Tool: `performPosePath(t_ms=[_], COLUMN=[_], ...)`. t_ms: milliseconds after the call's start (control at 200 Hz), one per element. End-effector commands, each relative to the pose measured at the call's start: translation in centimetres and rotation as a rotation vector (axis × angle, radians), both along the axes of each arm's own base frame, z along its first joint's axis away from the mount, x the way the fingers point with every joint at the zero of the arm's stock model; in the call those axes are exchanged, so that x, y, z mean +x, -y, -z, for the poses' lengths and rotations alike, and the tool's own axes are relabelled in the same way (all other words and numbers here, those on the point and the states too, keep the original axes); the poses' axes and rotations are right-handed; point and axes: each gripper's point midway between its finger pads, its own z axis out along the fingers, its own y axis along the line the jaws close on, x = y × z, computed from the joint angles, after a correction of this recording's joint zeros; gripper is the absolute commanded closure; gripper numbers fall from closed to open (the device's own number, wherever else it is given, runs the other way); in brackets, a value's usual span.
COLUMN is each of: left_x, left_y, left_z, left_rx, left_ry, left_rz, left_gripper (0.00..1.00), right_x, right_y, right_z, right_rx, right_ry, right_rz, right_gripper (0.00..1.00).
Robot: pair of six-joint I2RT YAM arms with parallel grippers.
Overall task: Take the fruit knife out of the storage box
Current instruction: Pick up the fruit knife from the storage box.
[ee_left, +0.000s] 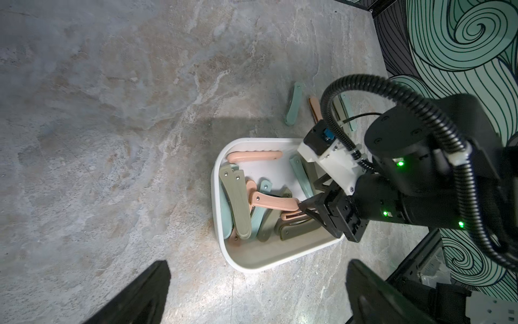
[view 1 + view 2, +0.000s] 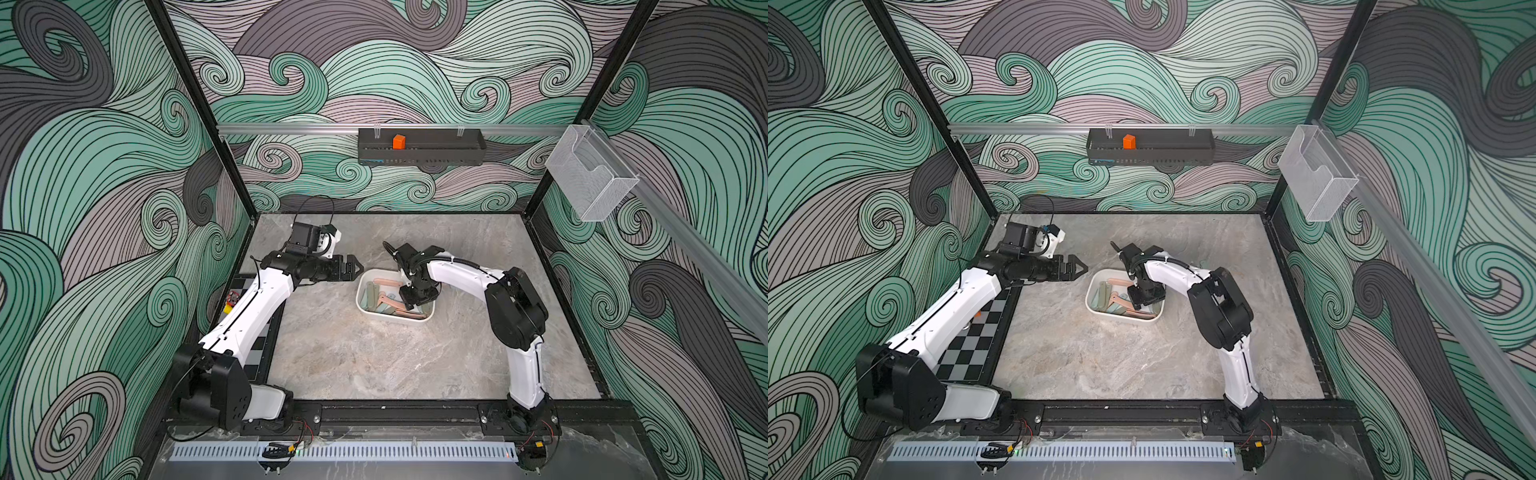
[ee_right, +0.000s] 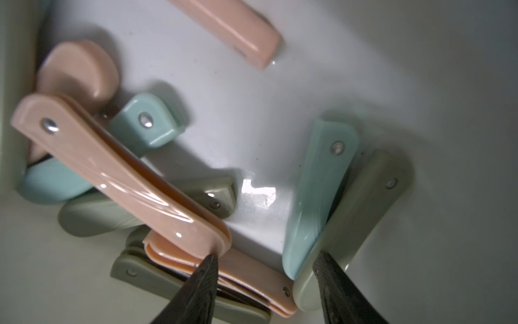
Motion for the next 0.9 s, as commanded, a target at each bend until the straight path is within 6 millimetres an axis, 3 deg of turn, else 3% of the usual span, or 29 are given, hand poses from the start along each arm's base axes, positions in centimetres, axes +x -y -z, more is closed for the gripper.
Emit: performPosePath(t_ms=[0,480,890], left_x=[0.0,0.2,0.2], left_y=[-0.3,0.1,0.1], left_z=[-0.6,-0.4,0.0], left_rx=[0.0,-0.013,-0.013], left_ry=[0.023,0.009,-0.006], left_rz=[-0.013,-0.001,0.003], left_gripper=[0.01,0.01,0.01], right_x=[0.3,2.1,2.3], right_y=[-0.1,-0.9,-1.1], right_z=[1.5,2.8,3.3], right_rx=[-0.033,-0.048,-0.049], right_ry=[-0.011,0.009,0.002], right_rz=[0.013,-0.025,-0.061], right_gripper=[0.41,0.43,0.7])
